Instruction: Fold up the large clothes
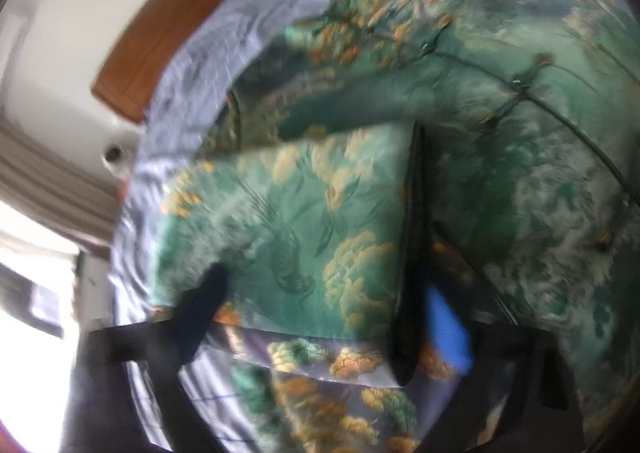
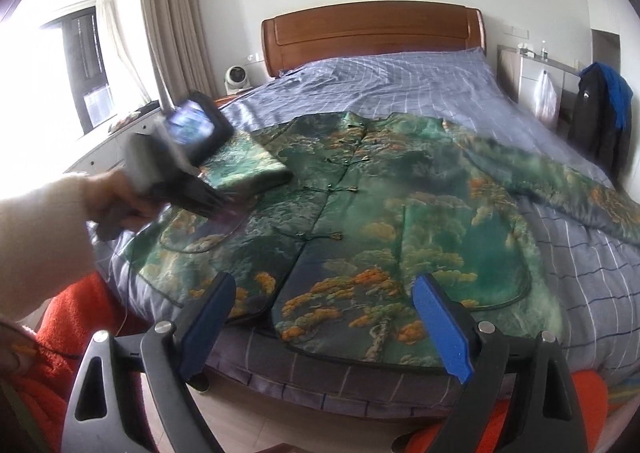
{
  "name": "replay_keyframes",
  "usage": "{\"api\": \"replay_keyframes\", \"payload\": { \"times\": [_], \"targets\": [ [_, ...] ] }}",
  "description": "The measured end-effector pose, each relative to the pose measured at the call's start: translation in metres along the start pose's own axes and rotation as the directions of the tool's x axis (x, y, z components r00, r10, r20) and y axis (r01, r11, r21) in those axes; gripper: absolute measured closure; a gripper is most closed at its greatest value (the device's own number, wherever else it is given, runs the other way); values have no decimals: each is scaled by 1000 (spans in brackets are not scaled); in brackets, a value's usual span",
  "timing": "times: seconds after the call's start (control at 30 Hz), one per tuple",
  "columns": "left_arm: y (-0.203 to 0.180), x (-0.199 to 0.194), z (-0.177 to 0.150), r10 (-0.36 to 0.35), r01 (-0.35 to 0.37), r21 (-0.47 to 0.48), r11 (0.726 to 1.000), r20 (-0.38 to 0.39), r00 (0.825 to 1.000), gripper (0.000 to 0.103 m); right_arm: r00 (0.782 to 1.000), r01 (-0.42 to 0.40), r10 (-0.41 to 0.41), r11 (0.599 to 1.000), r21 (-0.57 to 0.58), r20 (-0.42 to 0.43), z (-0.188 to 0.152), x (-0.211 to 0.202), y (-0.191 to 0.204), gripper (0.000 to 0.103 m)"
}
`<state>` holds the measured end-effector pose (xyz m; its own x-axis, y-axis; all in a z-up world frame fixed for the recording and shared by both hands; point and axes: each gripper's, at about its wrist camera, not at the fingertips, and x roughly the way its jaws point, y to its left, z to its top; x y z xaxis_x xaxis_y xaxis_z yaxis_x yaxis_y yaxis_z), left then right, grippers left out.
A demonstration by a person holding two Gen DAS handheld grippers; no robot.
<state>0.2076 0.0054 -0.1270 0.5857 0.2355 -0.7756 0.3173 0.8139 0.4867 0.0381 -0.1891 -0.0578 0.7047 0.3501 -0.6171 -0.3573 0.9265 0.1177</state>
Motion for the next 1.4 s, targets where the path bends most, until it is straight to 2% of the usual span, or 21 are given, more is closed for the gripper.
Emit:
{"api": "replay_keyframes", "payload": {
  "times": [0.03, 0.07, 0.17, 0.3, 0.37, 0.4, 0.43, 0.47, 0.53, 0.57, 0.6, 0.63, 0.67, 0.73, 0.77, 0.83, 0.93, 1.0, 1.1, 1.23, 1.4],
  "targets": [
    [11, 1, 0, -59, 57, -68, 996, -21, 998, 84, 1000, -1, 1, 1000, -8, -3, -1, 0, 2, 14],
    [22, -2, -1, -84, 80, -135, 988, -27, 996, 90, 1000, 0, 0, 1000, -17, -4, -3, -1, 4, 14],
    [78, -35, -8, -117, 133, -337, 932, 68, 991, 91, 1000, -1, 0, 999, -41, -14, -7, 0, 8, 14],
    [179, -66, -39, 4, 67, -578, 813, 122, 993, 91, 999, -16, 15, 999, -44, -30, -8, 8, 10, 14],
    [239, -67, -73, 117, -34, -703, 710, 70, 991, 89, 999, -27, 25, 999, -43, -30, -6, 12, 12, 14],
    [258, -64, -88, 159, -81, -743, 665, 35, 987, 85, 999, -32, 31, 999, -44, -29, -5, 14, 13, 14],
    [282, -60, -110, 222, -157, -788, 596, -26, 975, 77, 999, -36, 35, 998, -46, -28, -5, 14, 15, 14],
    [304, -56, -135, 291, -241, -820, 519, -95, 952, 75, 999, -40, 38, 998, -49, -30, -5, 16, 17, 14],
    [331, -46, -178, 378, -398, -830, 391, -249, 892, 39, 998, -46, 44, 997, -54, -36, -5, 17, 19, 14],
    [340, -41, -202, 395, -465, -823, 326, -328, 858, 30, 998, -48, 46, 997, -56, -41, -6, 18, 20, 14],
    [343, -38, -223, 388, -494, -824, 277, -374, 842, 23, 998, -47, 45, 997, -58, -46, -7, 19, 21, 14],
    [344, -38, -239, 371, -494, -833, 248, -390, 843, 23, 998, -45, 42, 997, -58, -48, -7, 20, 20, 14],
    [341, -36, -257, 328, -467, -855, 225, -384, 863, 23, 998, -42, 39, 998, -55, -50, -7, 20, 20, 14],
    [328, -32, -273, 248, -400, -888, 228, -344, 905, 23, 998, -33, 31, 998, -44, -53, -7, 21, 17, 14],
    [316, -32, -275, 213, -369, -896, 246, -321, 923, 23, 998, -29, 27, 999, -38, -56, -7, 22, 15, 14],
    [287, -32, -262, 159, -294, -906, 305, -256, 953, 21, 998, -18, 17, 1000, -18, -64, -6, 26, 9, 14],
    [232, -39, -228, 44, -102, -892, 441, -92, 995, 19, 998, 15, -14, 1000, 4, -64, -2, 32, -5, 14],
    [185, -44, -194, -48, 38, -844, 535, 15, 999, 15, 996, 63, -61, 998, 21, -58, 2, 36, -19, 14],
    [133, -50, -145, -162, 193, -754, 628, 116, 980, 13, 989, 141, -138, 989, 48, -49, 10, 42, -45, 14],
    [81, -42, -102, -225, 276, -656, 702, 163, 961, 13, 966, 256, -255, 967, 16, -37, 15, 56, -76, 14],
    [45, -22, -106, -207, 253, -630, 734, 147, 967, 12, 950, 311, -307, 948, 65, -60, 2, 80, -108, 14]
  ]
}}
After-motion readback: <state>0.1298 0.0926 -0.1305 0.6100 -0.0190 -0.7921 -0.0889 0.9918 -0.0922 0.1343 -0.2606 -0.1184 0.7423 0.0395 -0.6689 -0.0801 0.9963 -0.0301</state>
